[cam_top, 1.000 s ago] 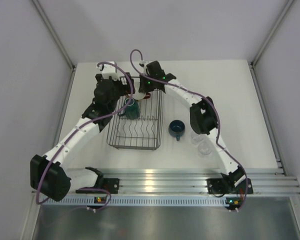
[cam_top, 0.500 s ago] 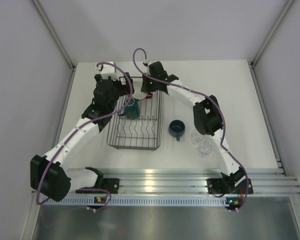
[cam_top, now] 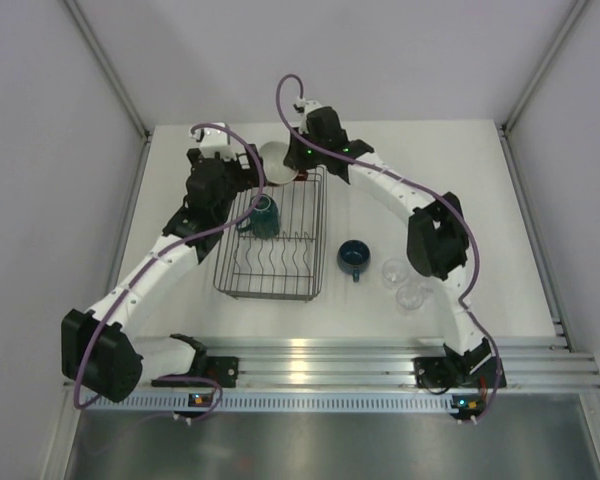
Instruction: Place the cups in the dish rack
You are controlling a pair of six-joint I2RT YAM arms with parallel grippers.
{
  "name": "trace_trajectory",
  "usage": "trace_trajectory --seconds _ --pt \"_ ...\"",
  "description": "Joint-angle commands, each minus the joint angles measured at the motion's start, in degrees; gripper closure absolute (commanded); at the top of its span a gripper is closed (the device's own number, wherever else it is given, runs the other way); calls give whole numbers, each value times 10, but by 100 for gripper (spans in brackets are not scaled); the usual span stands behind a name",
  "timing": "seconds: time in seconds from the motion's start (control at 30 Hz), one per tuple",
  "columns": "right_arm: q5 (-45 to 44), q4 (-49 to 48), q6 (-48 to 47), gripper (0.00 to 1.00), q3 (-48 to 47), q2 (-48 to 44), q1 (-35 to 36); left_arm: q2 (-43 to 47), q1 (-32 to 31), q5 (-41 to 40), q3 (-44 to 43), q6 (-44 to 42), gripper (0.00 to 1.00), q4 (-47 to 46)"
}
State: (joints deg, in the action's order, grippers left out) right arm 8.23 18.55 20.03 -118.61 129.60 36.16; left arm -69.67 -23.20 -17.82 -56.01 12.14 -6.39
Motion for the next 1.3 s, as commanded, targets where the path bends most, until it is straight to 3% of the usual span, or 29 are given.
trace_trajectory --seconds 0.0,0.33,0.57,0.67,0.83,0.93,0.97,1.0,1.07,1.13,1.27 --pt "20 -91 26 100 20 -96 -7 -3 4 5 -14 8 1 -23" --pt "119 -227 106 100 194 -193 -55 44 7 79 18 38 1 -109" --pt "259 -416 242 100 331 -240 -109 74 26 222 76 83 1 -238" --pt "303 -493 288 100 376 -257 -128 33 68 336 57 152 1 -264" --pt "352 -626 333 100 451 -285 -137 -66 134 451 -11 309 1 -274" --pt "382 -819 428 100 492 -272 -138 -125 140 490 -38 413 1 -323" --pt "388 -937 466 100 496 -262 -138 -150 140 499 -38 446 1 -350" --pt "388 -1004 543 100 499 -235 -139 -162 140 507 -34 516 1 -385" --pt "377 -1142 611 100 492 -205 -138 -193 139 499 -24 614 1 -473" --pt "371 -1166 648 100 487 -180 -138 -209 134 484 -15 658 1 -525" --pt "378 -1151 602 100 501 -190 -130 -231 123 461 4 731 1 -589"
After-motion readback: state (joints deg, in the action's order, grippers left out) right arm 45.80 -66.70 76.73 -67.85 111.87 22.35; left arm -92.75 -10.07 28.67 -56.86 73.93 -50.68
